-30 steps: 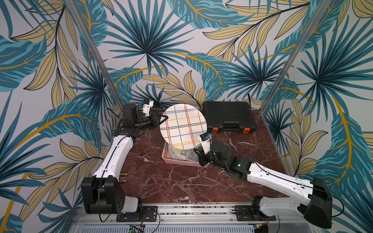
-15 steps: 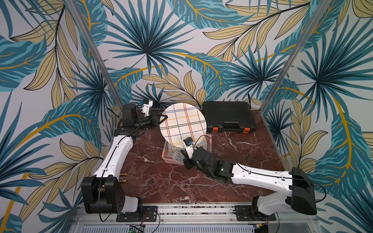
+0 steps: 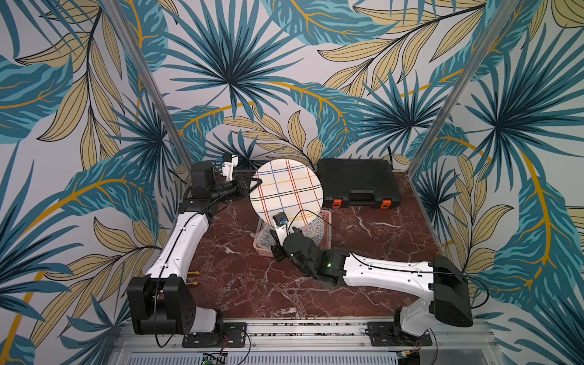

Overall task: Wipe the wet plate dry
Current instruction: Wipe the plate with towel.

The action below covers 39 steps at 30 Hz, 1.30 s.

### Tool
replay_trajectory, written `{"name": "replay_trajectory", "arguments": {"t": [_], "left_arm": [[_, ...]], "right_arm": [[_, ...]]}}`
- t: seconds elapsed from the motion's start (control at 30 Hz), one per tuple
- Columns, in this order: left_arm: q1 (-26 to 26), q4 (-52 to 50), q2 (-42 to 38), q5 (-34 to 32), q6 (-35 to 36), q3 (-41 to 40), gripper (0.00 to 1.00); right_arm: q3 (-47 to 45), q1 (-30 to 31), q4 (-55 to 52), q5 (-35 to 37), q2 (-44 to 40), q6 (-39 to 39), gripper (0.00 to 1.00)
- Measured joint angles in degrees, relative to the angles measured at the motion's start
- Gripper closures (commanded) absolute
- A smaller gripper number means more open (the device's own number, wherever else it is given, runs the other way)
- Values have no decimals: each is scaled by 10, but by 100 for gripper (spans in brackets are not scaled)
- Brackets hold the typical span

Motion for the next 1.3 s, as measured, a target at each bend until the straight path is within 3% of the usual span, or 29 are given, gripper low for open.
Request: {"name": "replay_trajectory", "arguments": {"t": [0.6,0.9,1.03,1.3], "left_arm": [[-5,8,0,26,19,-10,100],[-4,2,-1,23,39,-17,100],[-2,-2,-1,22,45,-17,100],[0,-8,-1,22,51,-17,100]], "right_arm": [[221,2,-11,15,140,-28,100],[269,0,-15,19,146,-32,100],[229,-3,-19,5,107,-20,100],[111,-7,-50,-39,-87,36,100]]}}
